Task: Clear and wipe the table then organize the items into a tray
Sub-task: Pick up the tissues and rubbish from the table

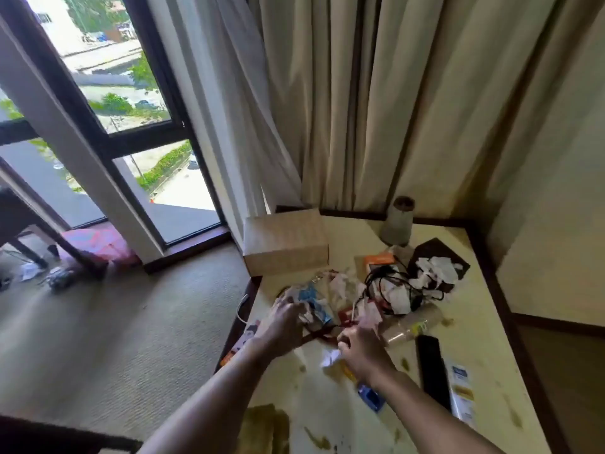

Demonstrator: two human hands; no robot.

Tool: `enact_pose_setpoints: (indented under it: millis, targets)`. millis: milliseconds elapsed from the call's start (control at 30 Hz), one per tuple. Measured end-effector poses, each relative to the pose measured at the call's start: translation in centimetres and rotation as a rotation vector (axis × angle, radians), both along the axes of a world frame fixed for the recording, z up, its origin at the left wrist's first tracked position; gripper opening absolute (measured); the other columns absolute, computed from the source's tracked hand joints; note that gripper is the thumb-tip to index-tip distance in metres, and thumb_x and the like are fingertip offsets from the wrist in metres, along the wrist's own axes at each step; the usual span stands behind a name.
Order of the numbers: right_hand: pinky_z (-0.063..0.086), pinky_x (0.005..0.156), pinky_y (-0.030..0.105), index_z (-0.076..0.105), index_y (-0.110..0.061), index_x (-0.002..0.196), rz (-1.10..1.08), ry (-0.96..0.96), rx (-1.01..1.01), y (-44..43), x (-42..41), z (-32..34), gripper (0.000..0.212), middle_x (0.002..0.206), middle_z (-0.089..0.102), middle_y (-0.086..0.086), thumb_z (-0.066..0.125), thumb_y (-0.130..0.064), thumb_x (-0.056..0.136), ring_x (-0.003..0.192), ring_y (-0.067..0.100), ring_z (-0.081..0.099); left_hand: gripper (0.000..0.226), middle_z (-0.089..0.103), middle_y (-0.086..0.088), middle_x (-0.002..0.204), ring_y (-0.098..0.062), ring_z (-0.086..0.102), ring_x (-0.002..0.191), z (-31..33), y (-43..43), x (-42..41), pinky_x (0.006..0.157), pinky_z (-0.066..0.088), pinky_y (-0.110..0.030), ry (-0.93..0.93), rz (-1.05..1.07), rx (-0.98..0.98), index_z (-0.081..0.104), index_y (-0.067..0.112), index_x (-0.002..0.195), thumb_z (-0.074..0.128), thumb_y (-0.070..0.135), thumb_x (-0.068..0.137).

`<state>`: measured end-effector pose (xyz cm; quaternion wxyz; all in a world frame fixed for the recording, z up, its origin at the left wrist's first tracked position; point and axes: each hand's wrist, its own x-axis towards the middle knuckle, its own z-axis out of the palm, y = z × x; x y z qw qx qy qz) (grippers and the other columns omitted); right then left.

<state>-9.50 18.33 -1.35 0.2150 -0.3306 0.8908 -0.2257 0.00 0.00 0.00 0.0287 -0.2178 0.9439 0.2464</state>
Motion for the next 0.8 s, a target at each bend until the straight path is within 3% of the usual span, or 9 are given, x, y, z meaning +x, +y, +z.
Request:
enact_pose_setpoints:
  millis: [100,233,400,600,700,800]
  targets:
    - [0.047,0.088,0.026,0.073,-0.012,0.112,0.052,-0.036,0.07,-2.3,0.5,-2.9,0.025,0.119,0.067,0.007,0.058,-0.017,0.093,0.111,0.022,0.062,0.048,0.045,-0.01,0.149,-0.031,0.043,0.135,-2.7,-2.9,-1.6,0.111,0.042,-0.042,-0.022,0.022,-0.029,0.058,0.023,0.142,0.059,0.013,0.095]
    - [0.044,0.101,0.029,0.064,-0.022,0.128,0.13,0.036,0.199,-4.0,1.3,-5.9,0.036,0.136,0.049,0.006,0.062,-0.022,0.092,0.128,0.026,0.05,0.073,0.037,-0.013,0.151,-0.036,0.04,0.134,-4.9,-5.4,-3.3,0.108,0.042,-0.046,-0.121,-0.07,-0.133,0.029,0.036,0.156,0.065,0.03,0.092]
    - [0.051,0.096,0.035,0.06,-0.018,0.134,0.204,0.09,0.226,-4.6,1.5,-7.5,0.039,0.134,0.049,0.006,0.057,-0.007,0.097,0.122,0.027,0.054,0.087,0.036,-0.013,0.152,-0.036,0.04,0.134,-7.6,-6.6,-4.8,0.108,0.041,-0.052,-0.215,-0.093,-0.155,0.029,0.031,0.155,0.076,0.045,0.082]
    - [0.056,0.078,0.041,0.071,-0.012,0.113,0.134,0.1,0.008,-6.2,-0.6,-7.5,0.037,0.108,0.064,0.008,0.055,0.005,0.084,0.099,0.028,0.064,0.063,0.042,-0.011,0.138,-0.03,0.042,0.123,-9.1,-7.0,-5.7,0.102,0.043,-0.045,-0.111,-0.057,-0.268,0.047,0.026,0.146,0.07,0.03,0.087]
    - [0.057,0.076,0.04,0.067,-0.014,0.123,0.009,0.119,-0.123,-8.5,-2.4,-6.4,0.04,0.114,0.062,0.009,0.057,0.004,0.09,0.098,0.027,0.064,0.05,0.046,-0.012,0.128,-0.031,0.044,0.117,-9.4,-6.9,-5.8,0.098,0.045,-0.044,-0.061,-0.038,-0.276,0.057,0.02,0.139,0.061,0.016,0.089]
    - [0.056,0.088,0.041,0.054,-0.018,0.143,-0.022,0.063,-0.047,-10.6,-4.2,-6.6,0.049,0.135,0.051,0.011,0.055,-0.001,0.096,0.115,0.03,0.06,0.039,0.049,-0.012,0.123,-0.031,0.046,0.113,-9.5,-6.9,-5.5,0.094,0.047,-0.043,-0.029,-0.026,-0.26,0.068,0.018,0.127,0.058,0.009,0.091]
